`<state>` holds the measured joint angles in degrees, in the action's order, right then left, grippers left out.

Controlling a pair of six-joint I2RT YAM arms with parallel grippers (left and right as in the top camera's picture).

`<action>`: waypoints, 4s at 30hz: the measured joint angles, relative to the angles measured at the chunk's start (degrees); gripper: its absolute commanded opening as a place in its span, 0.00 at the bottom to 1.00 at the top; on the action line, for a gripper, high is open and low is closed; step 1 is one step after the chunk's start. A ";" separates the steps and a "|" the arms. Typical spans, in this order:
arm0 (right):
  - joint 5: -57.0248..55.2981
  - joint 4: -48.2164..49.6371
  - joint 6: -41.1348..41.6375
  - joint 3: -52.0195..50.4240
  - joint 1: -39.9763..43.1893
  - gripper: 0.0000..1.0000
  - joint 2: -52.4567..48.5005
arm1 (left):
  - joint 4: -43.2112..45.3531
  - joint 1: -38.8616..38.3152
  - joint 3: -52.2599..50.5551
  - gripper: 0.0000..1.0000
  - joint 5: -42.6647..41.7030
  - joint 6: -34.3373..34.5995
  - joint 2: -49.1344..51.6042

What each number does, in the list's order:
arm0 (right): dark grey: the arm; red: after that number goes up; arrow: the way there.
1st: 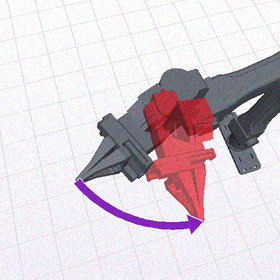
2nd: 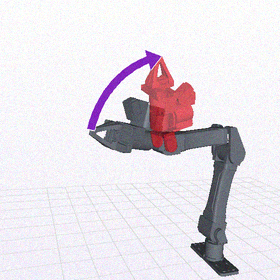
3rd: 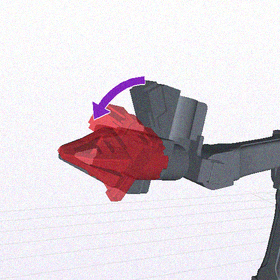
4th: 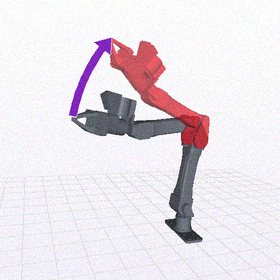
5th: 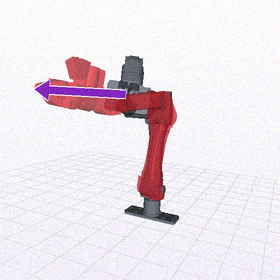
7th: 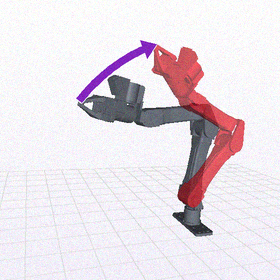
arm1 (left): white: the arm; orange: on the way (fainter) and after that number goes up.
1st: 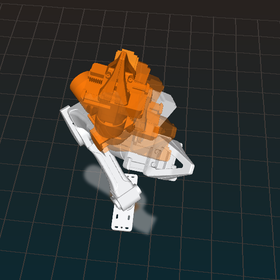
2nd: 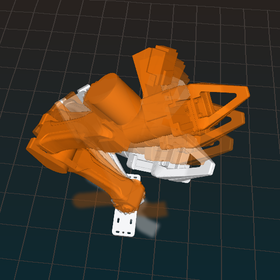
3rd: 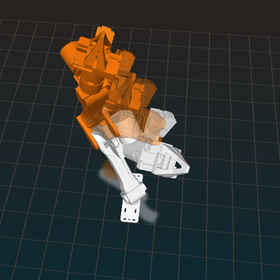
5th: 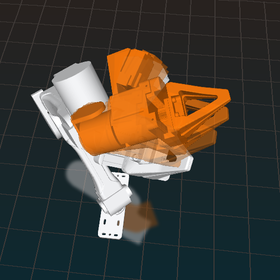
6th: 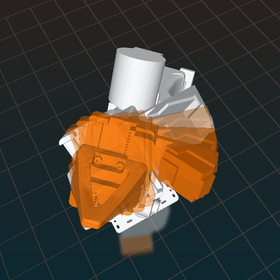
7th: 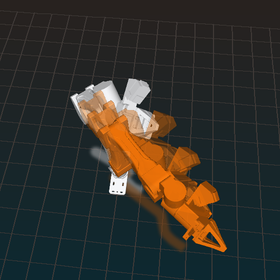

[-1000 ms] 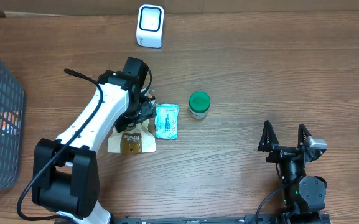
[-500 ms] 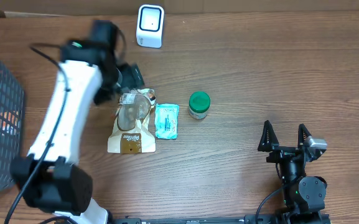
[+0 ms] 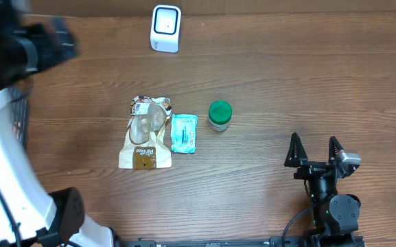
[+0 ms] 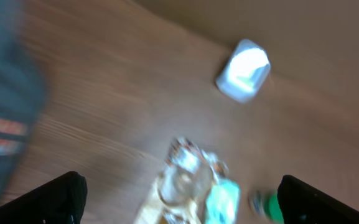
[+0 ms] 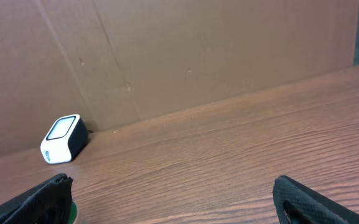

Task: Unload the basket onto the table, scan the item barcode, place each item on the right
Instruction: 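Place the bread bag on the table left of the tissue pack, release, then reach the left gripper into the basket and grasp the orange snack pack, then carry the orange pack out and set it left of the bread bag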

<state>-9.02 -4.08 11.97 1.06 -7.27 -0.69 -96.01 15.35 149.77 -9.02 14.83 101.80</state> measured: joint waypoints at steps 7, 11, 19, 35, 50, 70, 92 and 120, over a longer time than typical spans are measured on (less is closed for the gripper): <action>-0.02 0.00 0.00 0.00 0.00 1.00 0.00 | 0.37 21.59 4.35 0.96 0.00 2.67 -0.09; -0.02 -0.04 0.00 0.00 0.00 1.00 0.00 | -0.07 30.88 4.35 0.95 0.02 4.81 1.27; -0.04 -0.02 0.02 0.00 0.00 1.00 0.00 | -0.44 35.43 -1.11 0.94 0.24 5.57 10.73; -0.02 -0.02 0.00 0.00 0.00 1.00 0.00 | 9.51 35.76 -14.62 0.82 2.80 2.51 21.77; -0.04 -0.02 0.02 0.00 0.00 1.00 0.00 | 23.67 35.76 -30.86 0.83 4.42 -1.64 21.84; -0.02 -0.02 0.00 0.00 0.00 1.00 0.00 | 41.64 35.76 -50.40 0.80 -0.90 -6.43 22.03; -0.02 0.00 0.02 0.00 0.00 1.00 0.00 | 43.54 35.87 -56.11 0.04 -2.78 -8.76 19.34; -0.02 -0.02 0.00 0.00 0.00 1.00 0.00 | 34.97 14.58 -58.80 0.04 -6.23 4.09 -37.79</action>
<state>-9.04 -4.10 11.97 1.06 -7.27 -0.69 -61.04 29.93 90.98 -15.25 18.92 64.01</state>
